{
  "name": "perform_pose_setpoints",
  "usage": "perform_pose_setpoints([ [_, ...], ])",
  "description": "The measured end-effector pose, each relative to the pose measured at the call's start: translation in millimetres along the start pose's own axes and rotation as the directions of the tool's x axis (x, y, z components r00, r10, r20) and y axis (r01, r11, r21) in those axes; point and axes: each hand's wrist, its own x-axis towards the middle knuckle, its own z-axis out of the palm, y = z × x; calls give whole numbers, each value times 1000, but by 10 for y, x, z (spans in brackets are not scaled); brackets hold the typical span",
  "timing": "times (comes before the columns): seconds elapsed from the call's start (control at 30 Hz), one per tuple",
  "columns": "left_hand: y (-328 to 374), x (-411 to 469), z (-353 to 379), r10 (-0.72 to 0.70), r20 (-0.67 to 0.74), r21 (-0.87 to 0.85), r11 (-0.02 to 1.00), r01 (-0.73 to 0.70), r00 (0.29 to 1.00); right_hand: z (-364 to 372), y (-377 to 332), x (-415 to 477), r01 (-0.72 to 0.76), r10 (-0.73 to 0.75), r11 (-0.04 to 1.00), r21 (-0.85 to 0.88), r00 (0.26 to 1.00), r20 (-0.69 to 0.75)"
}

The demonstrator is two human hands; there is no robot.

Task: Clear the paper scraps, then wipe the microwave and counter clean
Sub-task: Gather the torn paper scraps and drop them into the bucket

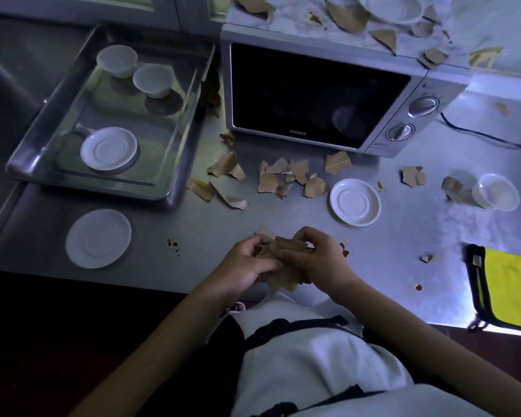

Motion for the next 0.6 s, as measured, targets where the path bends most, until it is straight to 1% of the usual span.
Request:
perform_pose_setpoints([
  [0.1, -32, -36, -40, 10, -99, -25, 1000, -13, 995, -3, 7, 57, -82, 83, 983, 165, 997, 2],
  [0.17, -67, -79, -99, 10, -206, -52, 998, -21, 979, -45, 80, 176, -192, 202, 931, 309, 979, 2],
  [0.2, -84, -105, -124, 5, -250, -68, 997, -23, 968, -71, 139, 251, -237, 256, 918, 319, 966, -19],
  [0.23, -105, -140, -154, -5, -300, -97, 995, -25, 954, -85, 219, 336, -272, 293, 925, 265, 955, -41],
  [0.3, -152, -218, -215, -36, -398, -171, 985, -36, 917, -86, 410, 507, -308, 310, 951, 34, 948, -66],
  [0.33, -175, -266, -242, -51, -439, -202, 978, -43, 897, -66, 486, 582, -309, 304, 947, -85, 951, -58],
  [0.4, -229, -374, -274, -73, -489, -253, 965, -62, 869, 14, 589, 719, -281, 288, 931, -234, 958, -3],
  [0.47, -289, -488, -273, -87, -526, -288, 954, -80, 846, 141, 667, 855, -187, 230, 886, -424, 972, 53],
  [0.53, -363, -599, -266, -102, -558, -313, 945, -95, 823, 284, 705, 995, -39, 128, 773, -633, 987, 95],
  [0.6, -426, -708, -251, -116, -585, -337, 935, -111, 803, 395, 695, 1109, 73, 48, 704, -707, 988, 149],
])
